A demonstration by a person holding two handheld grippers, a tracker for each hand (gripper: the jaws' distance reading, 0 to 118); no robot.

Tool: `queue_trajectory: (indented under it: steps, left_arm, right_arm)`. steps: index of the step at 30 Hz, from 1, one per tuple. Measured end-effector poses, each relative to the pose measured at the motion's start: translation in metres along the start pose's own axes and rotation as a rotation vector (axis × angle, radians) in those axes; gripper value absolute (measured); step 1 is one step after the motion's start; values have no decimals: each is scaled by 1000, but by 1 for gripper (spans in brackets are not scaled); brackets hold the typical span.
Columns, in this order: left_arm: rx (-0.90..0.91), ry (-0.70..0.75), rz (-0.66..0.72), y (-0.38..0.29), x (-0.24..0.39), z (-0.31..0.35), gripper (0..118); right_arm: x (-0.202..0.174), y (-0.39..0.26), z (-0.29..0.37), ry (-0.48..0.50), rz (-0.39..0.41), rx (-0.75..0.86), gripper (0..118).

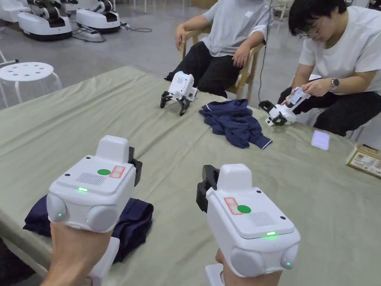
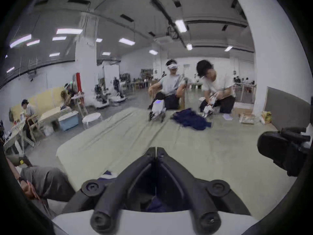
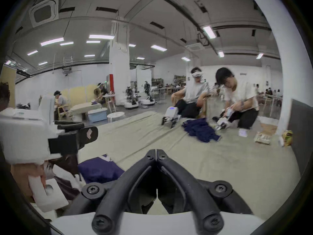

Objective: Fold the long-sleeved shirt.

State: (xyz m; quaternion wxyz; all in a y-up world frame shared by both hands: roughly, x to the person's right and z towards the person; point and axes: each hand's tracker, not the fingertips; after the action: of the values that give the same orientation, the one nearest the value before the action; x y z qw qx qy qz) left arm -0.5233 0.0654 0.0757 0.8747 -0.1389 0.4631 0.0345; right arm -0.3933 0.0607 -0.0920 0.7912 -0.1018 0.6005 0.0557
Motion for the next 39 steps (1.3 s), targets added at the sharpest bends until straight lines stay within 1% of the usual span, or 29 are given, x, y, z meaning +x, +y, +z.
queue_trajectory:
  steps: [2, 4, 8, 10, 12, 13, 16, 18, 21, 24, 33, 34, 37, 38, 39]
  left_arm:
    - [43, -36, -4, 14, 34, 7, 4]
    - [75, -127, 12, 29, 67, 14, 4]
    - [136, -217, -5, 47, 131, 23, 4]
    - [151, -303, -14, 55, 163, 27, 4]
    - [161, -359, -29, 62, 188, 31, 4]
    - [170, -387, -26, 65, 201, 33, 4]
    - [202, -407, -45, 73, 227, 38, 4]
    - [199, -440, -40, 78, 240, 39, 4]
    - [212, -452, -48, 85, 256, 41, 4]
    - [226, -463, -43, 91, 261, 43, 4]
    - [250, -430, -30, 98, 255, 39, 4]
    - [253, -427, -27, 98, 253, 39, 5]
    - [250, -422, -19, 101, 250, 37, 12]
    - [251, -422, -20, 102, 249, 36, 15]
    - [250, -420, -23, 102, 249, 36, 32]
  right_arm:
    - [25, 9, 21, -53, 10, 35, 0]
    - [54, 18, 43, -141, 7, 53, 0]
    - [113, 30, 91, -331, -10, 101, 0]
    - [143, 33, 115, -436, -27, 99, 0]
    - [167, 34, 137, -510, -25, 110, 0]
    - [178, 34, 147, -549, -26, 102, 0]
    - [204, 33, 171, -630, -30, 115, 0]
    - [214, 35, 185, -692, -38, 123, 0]
    - [221, 40, 196, -730, -27, 150, 0]
    - [223, 44, 199, -743, -12, 161, 0]
    - [220, 45, 195, -729, 4, 182, 0]
    - [219, 46, 195, -725, 5, 187, 0]
    - [219, 47, 194, -728, 6, 200, 1]
    - [219, 48, 194, -729, 5, 206, 4]
    - [219, 49, 194, -725, 3, 210, 28]
